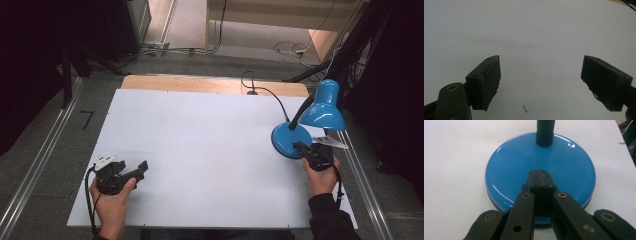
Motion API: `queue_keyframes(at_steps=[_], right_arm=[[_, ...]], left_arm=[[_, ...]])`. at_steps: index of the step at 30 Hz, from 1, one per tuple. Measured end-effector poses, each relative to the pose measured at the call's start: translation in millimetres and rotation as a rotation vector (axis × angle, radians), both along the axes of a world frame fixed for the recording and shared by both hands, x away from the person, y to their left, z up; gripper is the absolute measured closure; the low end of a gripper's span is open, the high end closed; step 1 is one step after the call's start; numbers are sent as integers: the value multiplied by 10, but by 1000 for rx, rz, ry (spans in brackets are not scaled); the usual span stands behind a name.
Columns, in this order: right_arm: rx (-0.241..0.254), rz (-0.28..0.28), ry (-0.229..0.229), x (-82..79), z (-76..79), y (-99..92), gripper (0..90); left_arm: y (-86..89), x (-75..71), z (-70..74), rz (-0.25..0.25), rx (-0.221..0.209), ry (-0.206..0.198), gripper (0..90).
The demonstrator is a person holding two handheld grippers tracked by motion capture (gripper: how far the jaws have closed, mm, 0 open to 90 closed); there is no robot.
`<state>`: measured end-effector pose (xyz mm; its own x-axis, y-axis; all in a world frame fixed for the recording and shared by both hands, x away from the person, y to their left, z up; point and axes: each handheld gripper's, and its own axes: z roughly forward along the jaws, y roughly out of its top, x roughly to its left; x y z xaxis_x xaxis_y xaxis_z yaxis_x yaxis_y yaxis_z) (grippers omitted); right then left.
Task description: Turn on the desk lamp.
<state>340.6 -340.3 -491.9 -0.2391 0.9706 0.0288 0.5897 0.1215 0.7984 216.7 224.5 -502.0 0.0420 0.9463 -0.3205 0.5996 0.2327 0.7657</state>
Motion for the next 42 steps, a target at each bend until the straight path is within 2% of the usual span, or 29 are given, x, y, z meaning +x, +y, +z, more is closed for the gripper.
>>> queue_keyframes(at_steps=[10,16,23,31,37,42], right_arm=[[1,2,-4,30,5,6,882],[-17,9,-7,25,2,22,882],[-59,12,-14,22,-12,54,883],[-78,22,-10,-3,-18,69,884],[-54,14,-8,-3,-21,54,883],[-10,9,-2,0,-24,26,873]], left_arm=[[-2,2,-2,-1,1,-1,168],[-5,0,-1,-2,0,-2,168],[0,-7,4,2,-1,-2,168],[-2,-6,5,1,1,-3,168],[2,-4,4,0,0,-2,168],[1,-3,4,0,0,-1,168]])
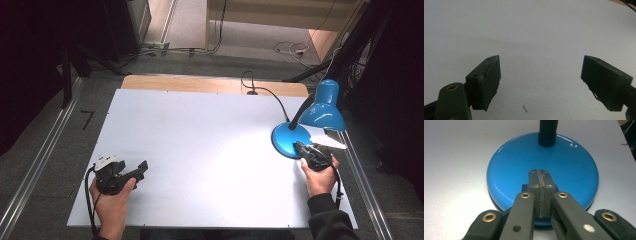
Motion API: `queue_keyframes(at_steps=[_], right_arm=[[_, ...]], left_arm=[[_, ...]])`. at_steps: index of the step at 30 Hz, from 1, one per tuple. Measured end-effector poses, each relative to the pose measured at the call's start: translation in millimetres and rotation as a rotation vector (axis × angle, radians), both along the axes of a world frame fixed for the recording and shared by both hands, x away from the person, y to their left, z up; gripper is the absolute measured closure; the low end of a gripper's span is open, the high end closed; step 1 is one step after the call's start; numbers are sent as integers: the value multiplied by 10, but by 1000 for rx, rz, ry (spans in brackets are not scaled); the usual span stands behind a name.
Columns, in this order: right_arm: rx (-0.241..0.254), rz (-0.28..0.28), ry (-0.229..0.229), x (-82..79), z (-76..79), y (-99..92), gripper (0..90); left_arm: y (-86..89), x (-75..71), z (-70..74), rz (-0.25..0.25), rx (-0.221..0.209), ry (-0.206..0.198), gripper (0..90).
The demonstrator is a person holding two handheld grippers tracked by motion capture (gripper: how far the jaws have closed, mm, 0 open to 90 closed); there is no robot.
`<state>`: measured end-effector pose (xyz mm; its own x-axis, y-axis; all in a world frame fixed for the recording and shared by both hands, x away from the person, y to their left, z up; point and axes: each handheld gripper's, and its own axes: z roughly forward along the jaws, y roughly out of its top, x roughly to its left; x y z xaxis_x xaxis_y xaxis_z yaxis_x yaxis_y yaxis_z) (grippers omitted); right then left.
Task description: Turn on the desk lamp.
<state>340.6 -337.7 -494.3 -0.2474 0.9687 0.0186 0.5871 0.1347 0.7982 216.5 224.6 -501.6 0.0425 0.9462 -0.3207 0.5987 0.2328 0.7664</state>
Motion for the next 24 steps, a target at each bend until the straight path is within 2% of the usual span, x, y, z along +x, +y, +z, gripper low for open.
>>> queue_keyframes(at_steps=[8,11,14,20,24], right_arm=[[40,2,-13,-19,26,-34,764],[62,-4,-18,-30,43,-34,645],[75,-5,-16,-34,47,-35,601],[99,19,-7,-44,53,-37,422],[88,33,-7,-73,51,-15,294]], left_arm=[[-2,3,-3,-1,0,0,168],[-3,2,-3,-1,0,0,168],[-2,2,-3,0,0,0,168],[-3,2,-3,-1,0,0,168],[1,0,-1,0,0,1,168]])
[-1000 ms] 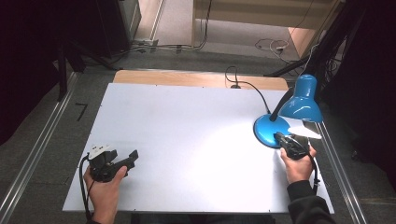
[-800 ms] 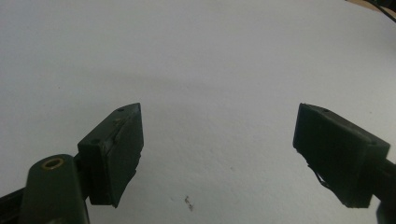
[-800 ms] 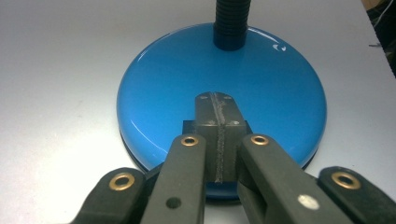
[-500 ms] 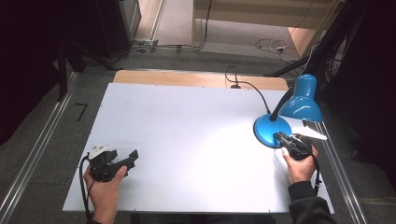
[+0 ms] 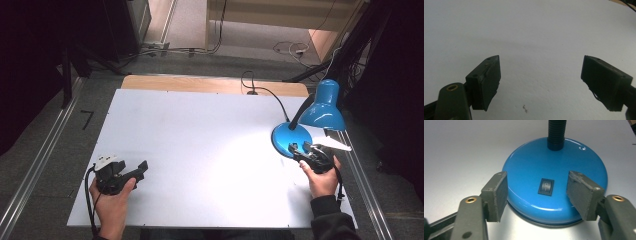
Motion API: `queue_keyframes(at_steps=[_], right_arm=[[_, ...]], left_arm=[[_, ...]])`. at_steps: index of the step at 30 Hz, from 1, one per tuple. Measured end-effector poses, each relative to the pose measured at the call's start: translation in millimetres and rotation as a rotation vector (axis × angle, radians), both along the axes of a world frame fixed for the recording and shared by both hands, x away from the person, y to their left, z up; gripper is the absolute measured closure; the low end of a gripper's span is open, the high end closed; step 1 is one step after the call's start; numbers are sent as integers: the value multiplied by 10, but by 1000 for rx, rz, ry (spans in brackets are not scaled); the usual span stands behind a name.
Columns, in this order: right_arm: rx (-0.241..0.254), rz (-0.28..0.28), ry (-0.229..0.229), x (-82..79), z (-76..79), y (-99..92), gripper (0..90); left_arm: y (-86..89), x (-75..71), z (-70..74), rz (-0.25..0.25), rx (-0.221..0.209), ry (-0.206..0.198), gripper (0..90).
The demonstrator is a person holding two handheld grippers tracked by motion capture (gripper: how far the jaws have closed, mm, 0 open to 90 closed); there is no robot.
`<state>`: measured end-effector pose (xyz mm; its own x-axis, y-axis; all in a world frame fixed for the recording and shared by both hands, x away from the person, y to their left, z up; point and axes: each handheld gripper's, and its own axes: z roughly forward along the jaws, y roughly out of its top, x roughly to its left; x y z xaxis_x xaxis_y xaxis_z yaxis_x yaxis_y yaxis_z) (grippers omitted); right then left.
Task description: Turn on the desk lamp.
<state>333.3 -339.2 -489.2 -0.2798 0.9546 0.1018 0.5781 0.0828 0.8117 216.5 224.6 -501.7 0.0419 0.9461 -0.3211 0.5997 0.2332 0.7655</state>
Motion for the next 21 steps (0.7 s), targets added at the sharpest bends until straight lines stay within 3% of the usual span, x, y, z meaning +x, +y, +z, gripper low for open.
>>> queue_keyframes(at_steps=[10,21], right_arm=[[-9,9,4,-59,-2,-4,231],[-4,8,7,-122,8,-42,222]], left_arm=[[-2,-1,0,0,0,-1,168],[-1,-2,2,-1,-1,-2,168]])
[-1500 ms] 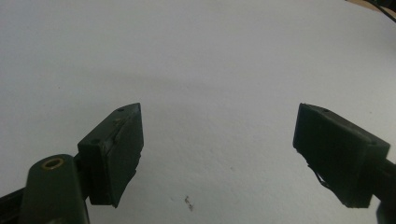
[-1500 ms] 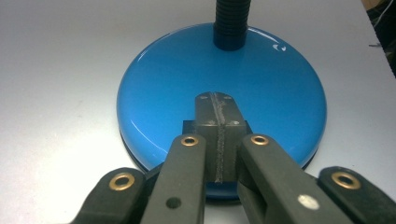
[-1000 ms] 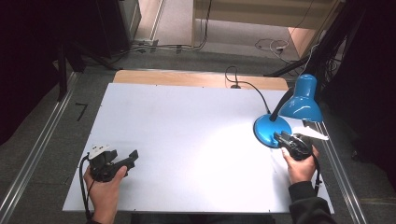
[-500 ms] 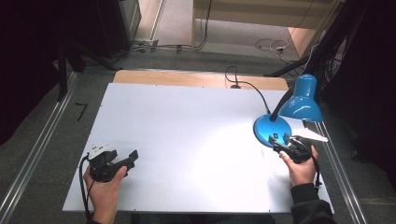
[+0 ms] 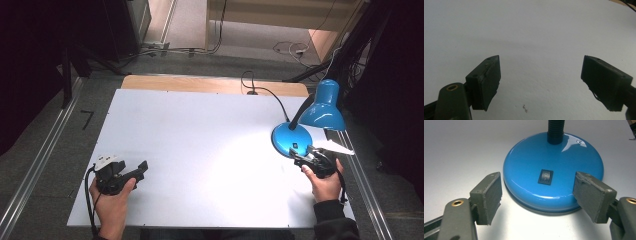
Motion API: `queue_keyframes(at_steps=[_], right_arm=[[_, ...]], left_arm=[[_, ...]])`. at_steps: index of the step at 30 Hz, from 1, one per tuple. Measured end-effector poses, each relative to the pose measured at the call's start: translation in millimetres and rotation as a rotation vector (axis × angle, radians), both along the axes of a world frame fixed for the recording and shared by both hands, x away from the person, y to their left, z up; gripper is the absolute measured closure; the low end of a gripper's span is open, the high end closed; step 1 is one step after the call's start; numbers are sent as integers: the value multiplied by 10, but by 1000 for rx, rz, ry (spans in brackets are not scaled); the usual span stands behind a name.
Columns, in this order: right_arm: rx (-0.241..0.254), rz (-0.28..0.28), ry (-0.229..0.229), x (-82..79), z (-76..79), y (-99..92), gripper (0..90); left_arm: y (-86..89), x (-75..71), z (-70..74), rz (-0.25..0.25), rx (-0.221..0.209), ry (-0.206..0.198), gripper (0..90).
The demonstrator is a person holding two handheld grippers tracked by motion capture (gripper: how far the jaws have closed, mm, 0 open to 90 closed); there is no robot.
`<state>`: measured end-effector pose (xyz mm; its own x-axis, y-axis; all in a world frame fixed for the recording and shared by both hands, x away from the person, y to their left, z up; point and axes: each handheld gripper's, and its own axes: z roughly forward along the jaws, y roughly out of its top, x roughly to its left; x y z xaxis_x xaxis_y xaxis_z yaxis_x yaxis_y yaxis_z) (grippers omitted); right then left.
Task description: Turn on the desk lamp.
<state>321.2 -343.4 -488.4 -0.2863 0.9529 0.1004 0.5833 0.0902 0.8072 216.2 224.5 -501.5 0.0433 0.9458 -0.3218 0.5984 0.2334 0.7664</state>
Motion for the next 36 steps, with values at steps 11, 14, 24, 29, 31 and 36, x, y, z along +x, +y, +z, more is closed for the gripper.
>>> queue_keyframes(at_steps=[11,14,24,29,31,36], right_arm=[[8,4,8,-48,10,-25,222],[12,3,15,-70,5,-32,222],[18,10,16,-143,17,-49,223],[25,6,17,-163,33,-67,222],[30,4,17,-175,41,-74,223],[31,6,15,-203,49,-87,223]], left_arm=[[-4,2,-2,0,0,0,168],[-6,2,-1,-1,0,-2,168],[-6,0,1,0,0,-2,168],[-7,1,0,-1,0,-2,168],[-8,2,-1,-1,-1,-1,168],[-9,1,0,-4,1,0,168]])
